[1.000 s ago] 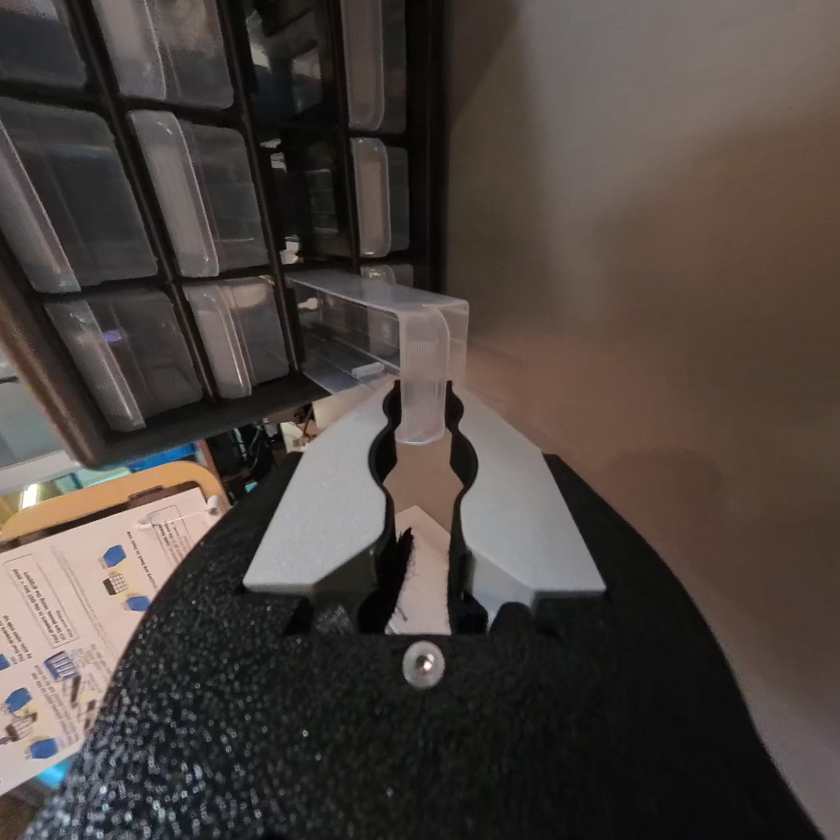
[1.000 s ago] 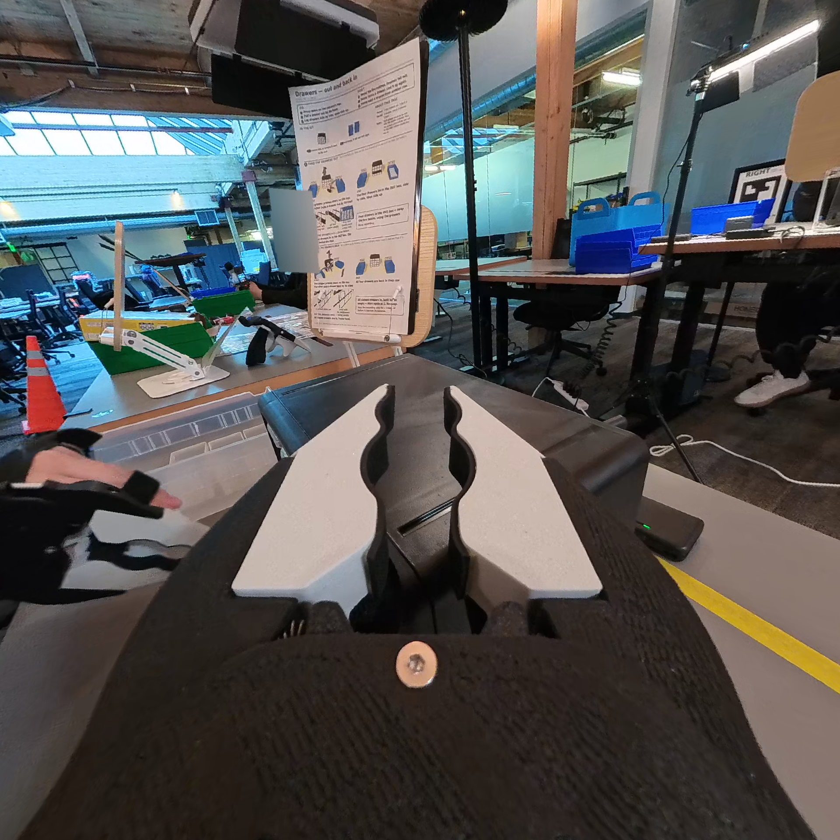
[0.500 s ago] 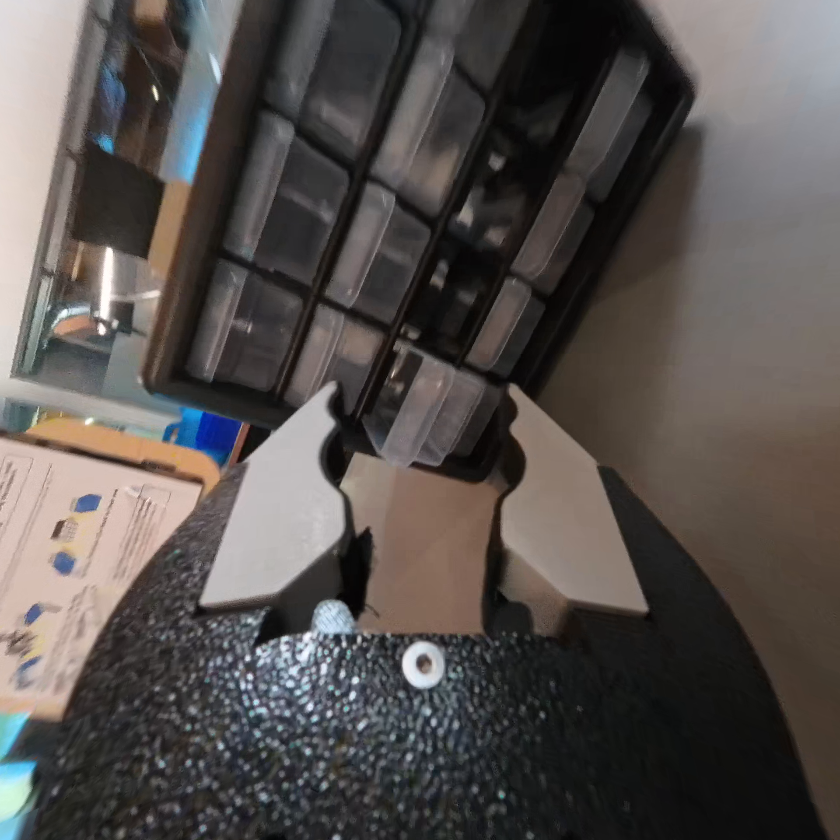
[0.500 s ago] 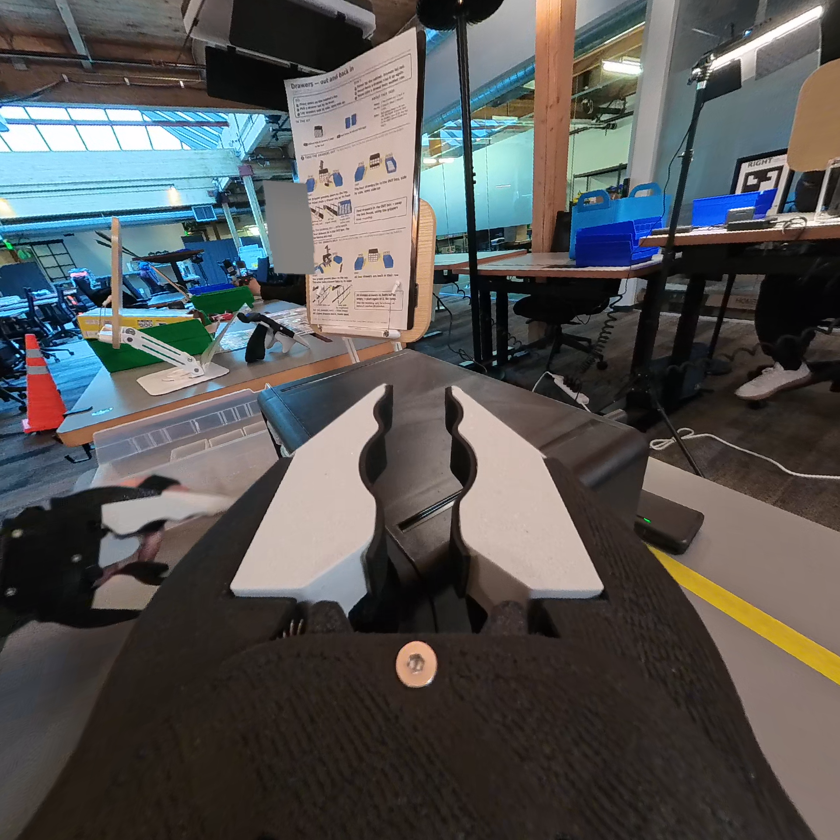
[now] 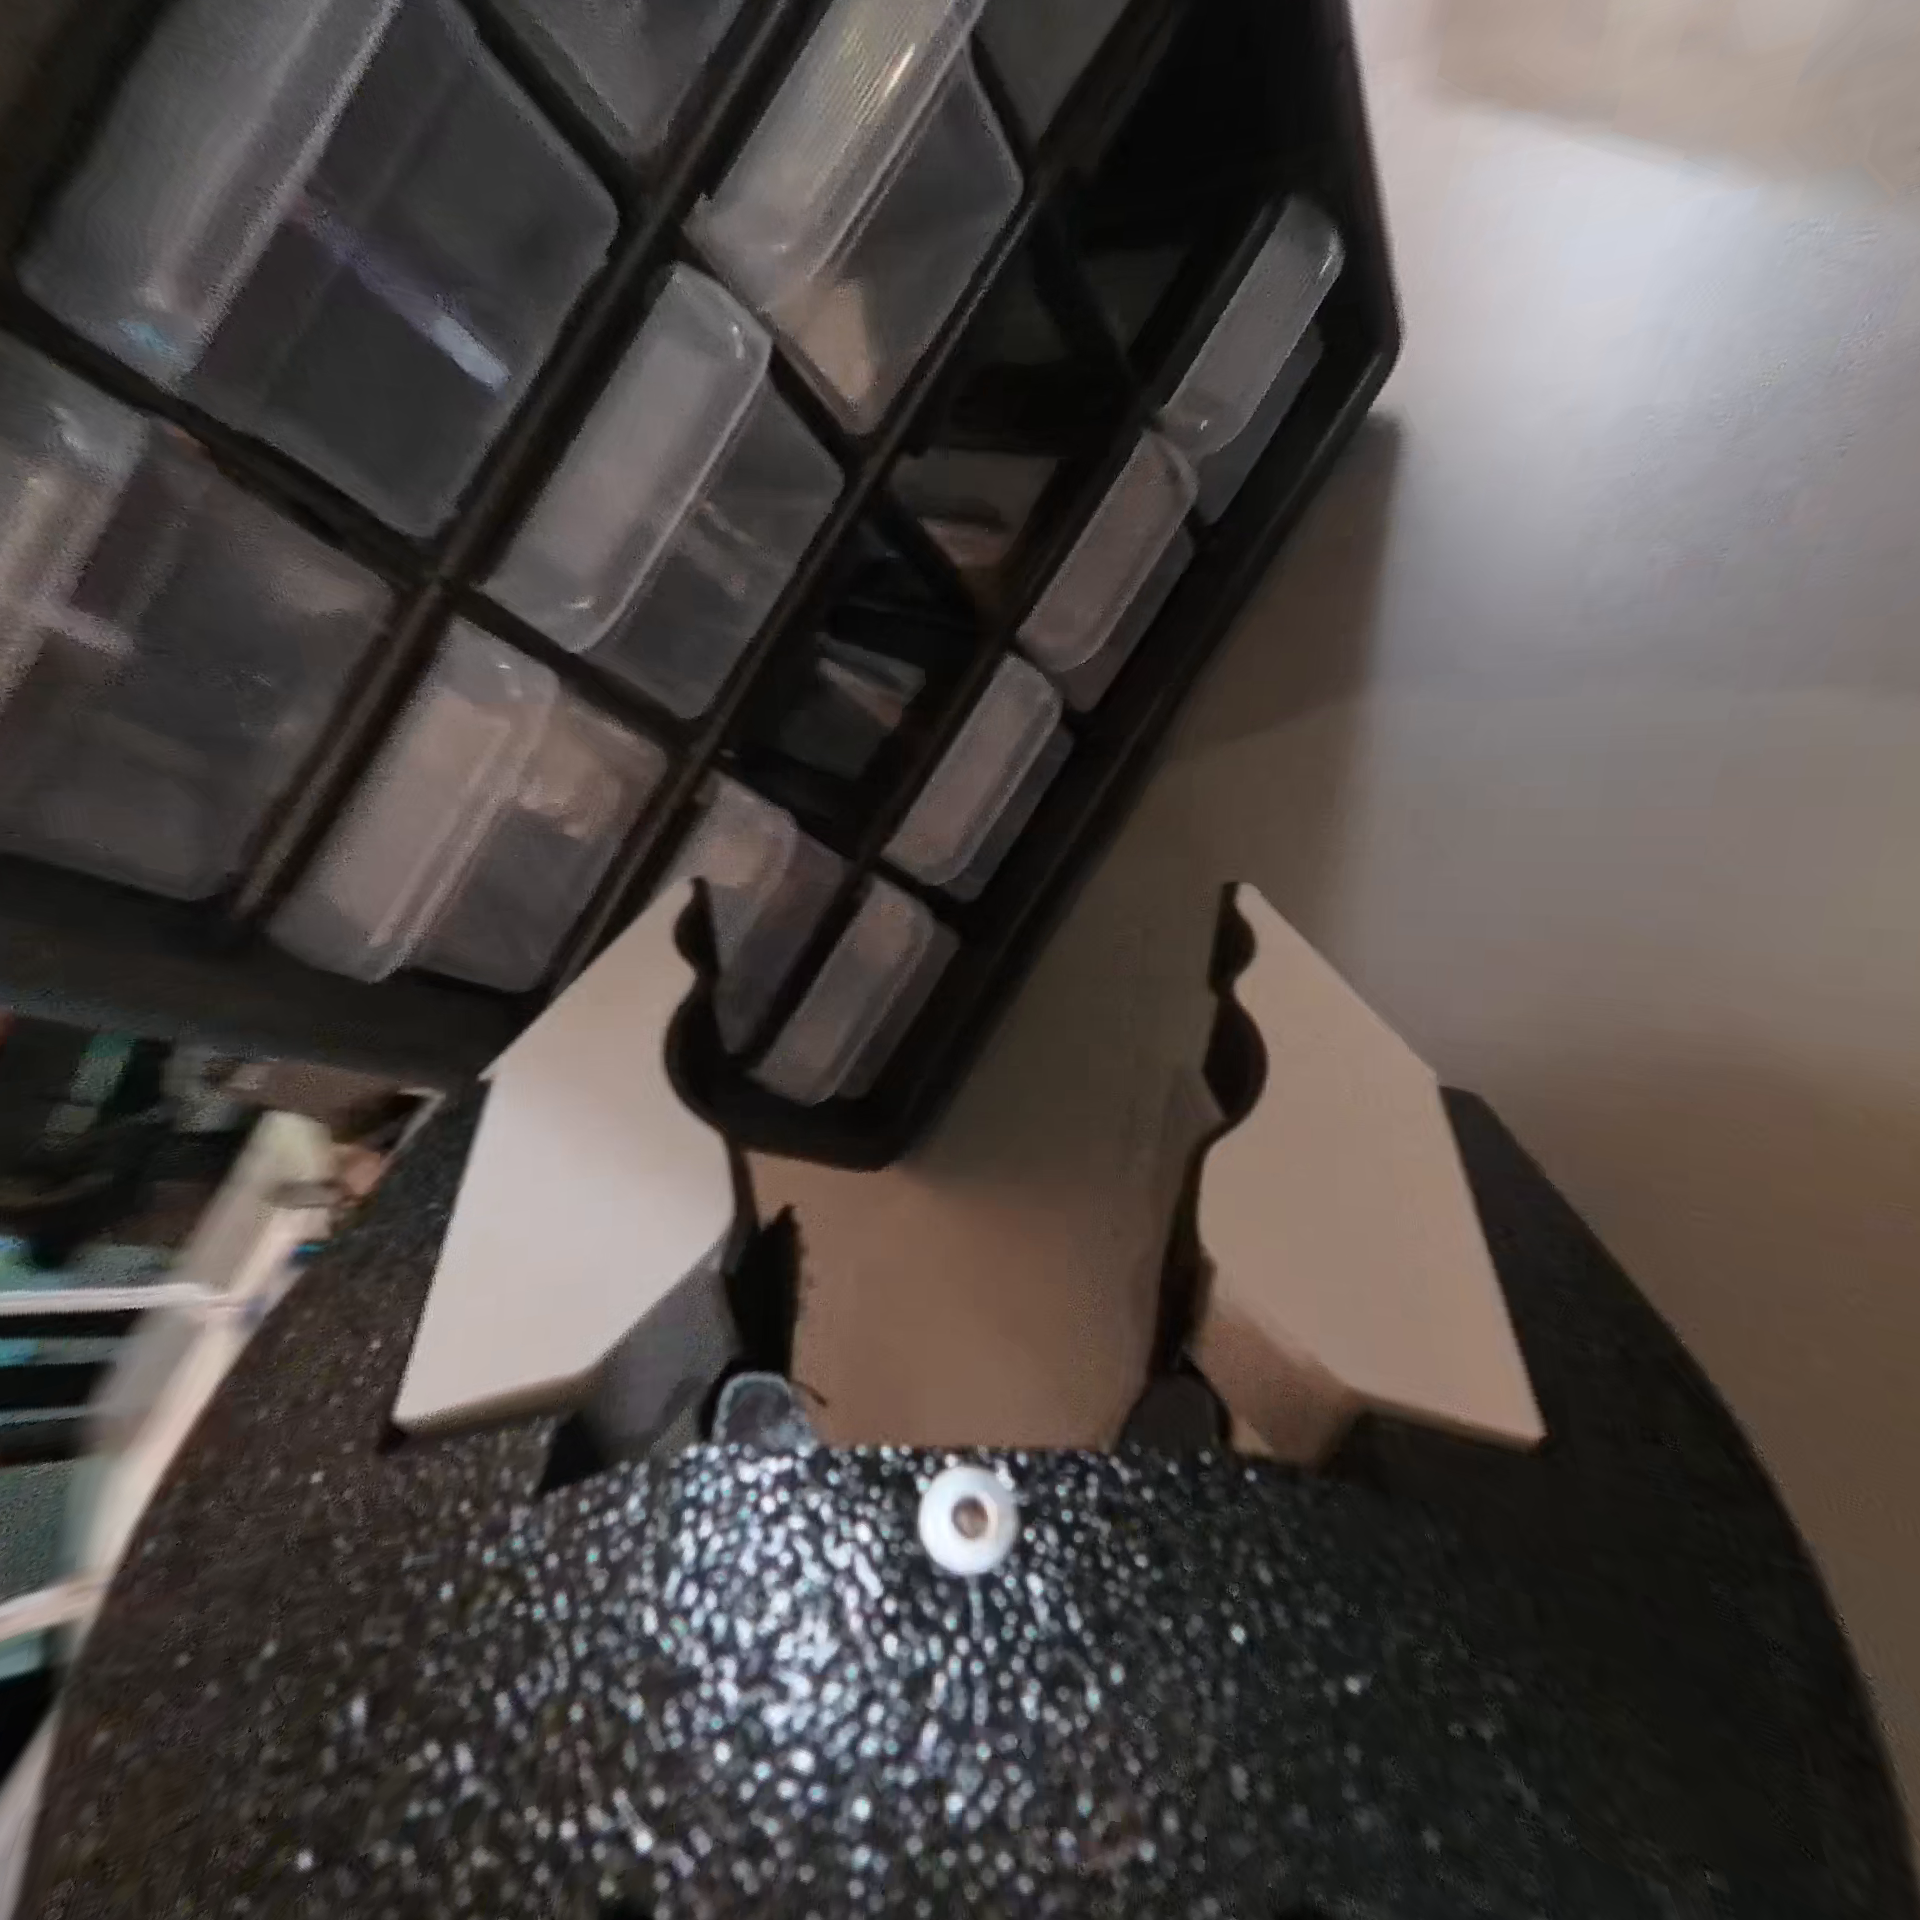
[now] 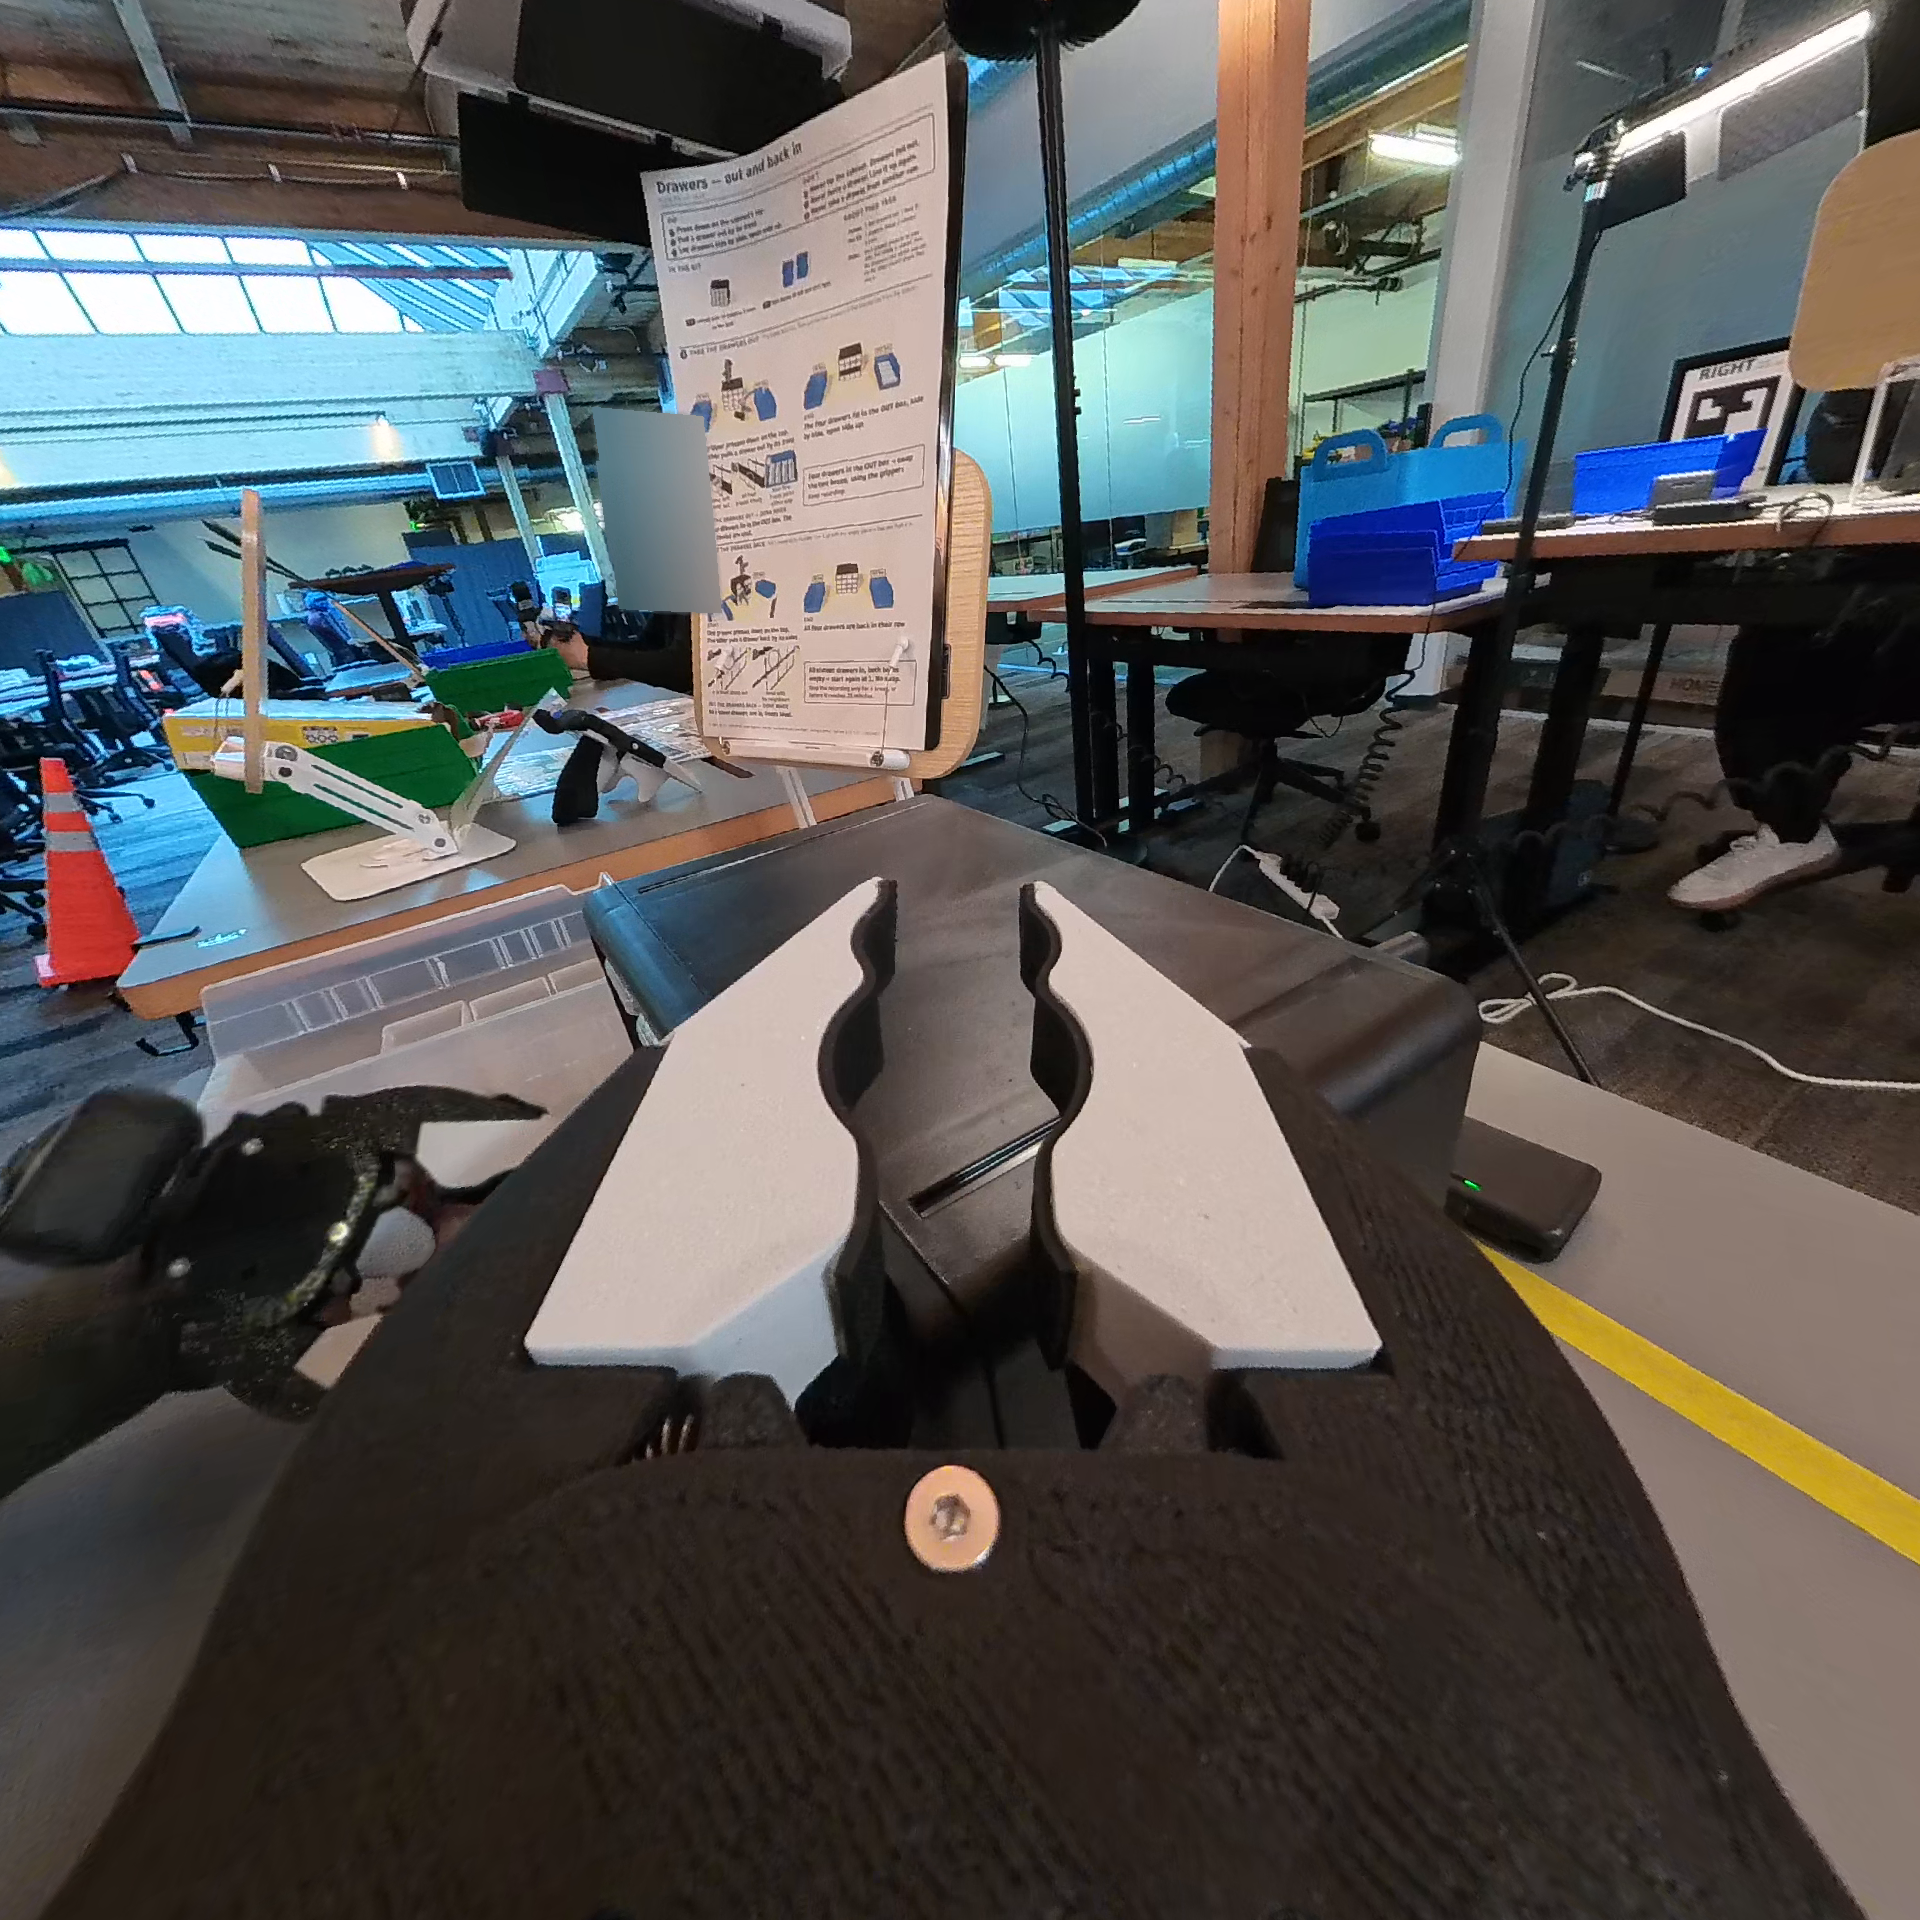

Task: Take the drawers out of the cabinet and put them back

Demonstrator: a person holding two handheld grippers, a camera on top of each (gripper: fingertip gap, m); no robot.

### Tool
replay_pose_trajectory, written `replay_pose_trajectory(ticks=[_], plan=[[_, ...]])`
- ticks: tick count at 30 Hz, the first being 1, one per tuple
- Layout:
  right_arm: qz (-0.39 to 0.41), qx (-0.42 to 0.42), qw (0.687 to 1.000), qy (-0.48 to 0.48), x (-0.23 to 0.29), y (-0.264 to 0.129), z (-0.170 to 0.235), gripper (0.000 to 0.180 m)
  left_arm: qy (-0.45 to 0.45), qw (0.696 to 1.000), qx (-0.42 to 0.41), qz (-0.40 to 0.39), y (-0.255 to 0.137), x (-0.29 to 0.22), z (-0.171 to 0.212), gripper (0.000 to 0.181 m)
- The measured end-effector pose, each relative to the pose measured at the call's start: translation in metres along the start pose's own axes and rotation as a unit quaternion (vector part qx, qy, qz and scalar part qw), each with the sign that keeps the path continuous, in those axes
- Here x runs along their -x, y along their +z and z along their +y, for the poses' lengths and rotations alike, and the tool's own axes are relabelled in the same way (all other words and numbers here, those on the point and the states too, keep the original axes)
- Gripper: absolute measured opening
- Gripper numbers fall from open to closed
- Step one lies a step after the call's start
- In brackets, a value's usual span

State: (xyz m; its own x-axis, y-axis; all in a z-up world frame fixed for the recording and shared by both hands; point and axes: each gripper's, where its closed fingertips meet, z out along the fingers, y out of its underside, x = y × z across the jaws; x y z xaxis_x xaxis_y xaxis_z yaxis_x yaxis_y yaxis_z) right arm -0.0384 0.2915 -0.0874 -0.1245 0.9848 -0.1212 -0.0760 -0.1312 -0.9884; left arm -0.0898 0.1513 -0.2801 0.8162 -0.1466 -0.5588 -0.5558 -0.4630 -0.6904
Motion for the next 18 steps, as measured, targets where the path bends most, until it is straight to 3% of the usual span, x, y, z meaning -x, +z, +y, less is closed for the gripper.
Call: replay_pose_trajectory(ticks=[1, 4, 9, 14, 16, 18], plan=[[0.0, 0.0, 1.0, 0.0, 0.0, 0.0, 0.0, 0.023, -0.026, 0.999, -0.001, 0.019, 0.001, -0.004, -0.002, 0.101], [-0.001, -0.001, 1.0, 0.0, 0.0, 0.0, 0.0, 0.023, -0.034, 0.999, -0.009, 0.023, -0.012, -0.007, -0.005, 0.098], [-0.004, -0.003, 1.0, 0.005, -0.001, -0.001, 0.0, 0.024, 0.009, 0.997, 0.013, -0.074, -0.088, 0.023, 0.011, 0.081], [-0.007, -0.008, 1.0, 0.012, -0.001, -0.001, -0.001, 0.024, -0.024, 0.969, 0.206, -0.137, -0.196, 0.096, 0.107, 0.069], [-0.008, -0.01, 1.0, 0.014, -0.002, -0.001, -0.001, 0.025, -0.032, 0.958, 0.254, -0.129, -0.228, 0.115, 0.139, 0.053], [-0.008, -0.01, 1.0, 0.014, -0.002, -0.002, -0.001, 0.025, -0.003, 0.938, 0.33, -0.104, -0.25, 0.127, 0.18, 0.051]])
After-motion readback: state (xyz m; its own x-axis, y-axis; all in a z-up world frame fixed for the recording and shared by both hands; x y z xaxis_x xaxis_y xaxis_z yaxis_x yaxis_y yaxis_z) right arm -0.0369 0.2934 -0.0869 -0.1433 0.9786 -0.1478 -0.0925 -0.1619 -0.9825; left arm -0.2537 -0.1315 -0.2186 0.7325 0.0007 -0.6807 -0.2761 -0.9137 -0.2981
